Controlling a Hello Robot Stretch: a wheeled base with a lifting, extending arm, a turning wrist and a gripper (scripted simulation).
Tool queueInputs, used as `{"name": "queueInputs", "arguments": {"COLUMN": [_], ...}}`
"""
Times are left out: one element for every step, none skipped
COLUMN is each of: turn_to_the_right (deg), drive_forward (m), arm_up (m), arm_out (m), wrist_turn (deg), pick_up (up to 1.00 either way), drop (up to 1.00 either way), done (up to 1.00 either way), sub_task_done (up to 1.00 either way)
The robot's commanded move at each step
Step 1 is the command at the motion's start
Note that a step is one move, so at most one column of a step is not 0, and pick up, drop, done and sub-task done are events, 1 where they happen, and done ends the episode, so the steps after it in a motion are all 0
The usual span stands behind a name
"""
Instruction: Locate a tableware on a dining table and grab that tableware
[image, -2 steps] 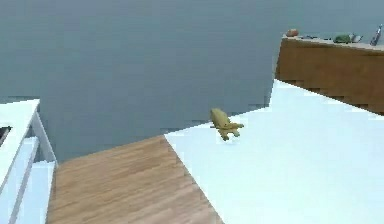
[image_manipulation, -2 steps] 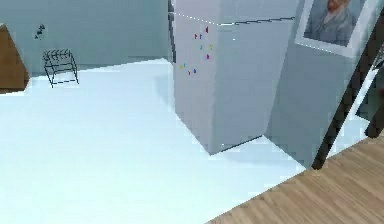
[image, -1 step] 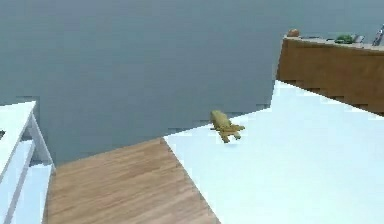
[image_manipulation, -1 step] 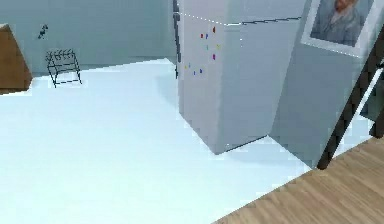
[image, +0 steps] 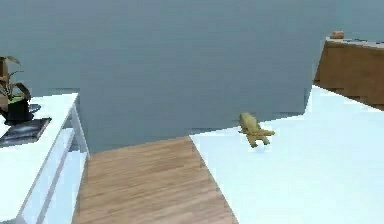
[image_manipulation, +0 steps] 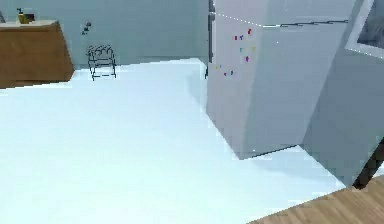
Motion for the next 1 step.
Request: {"name": "queueInputs", "arguments": {"turn_to_the_right": [0.0], "drive_forward": [1.0], "arm_up": [0.0], "arm_out": [0.0], "wrist_turn": [0.0], "pick_up": [0.0], "drop": [0.0], "done": [0.0], "sub_task_done": [0.0]}}
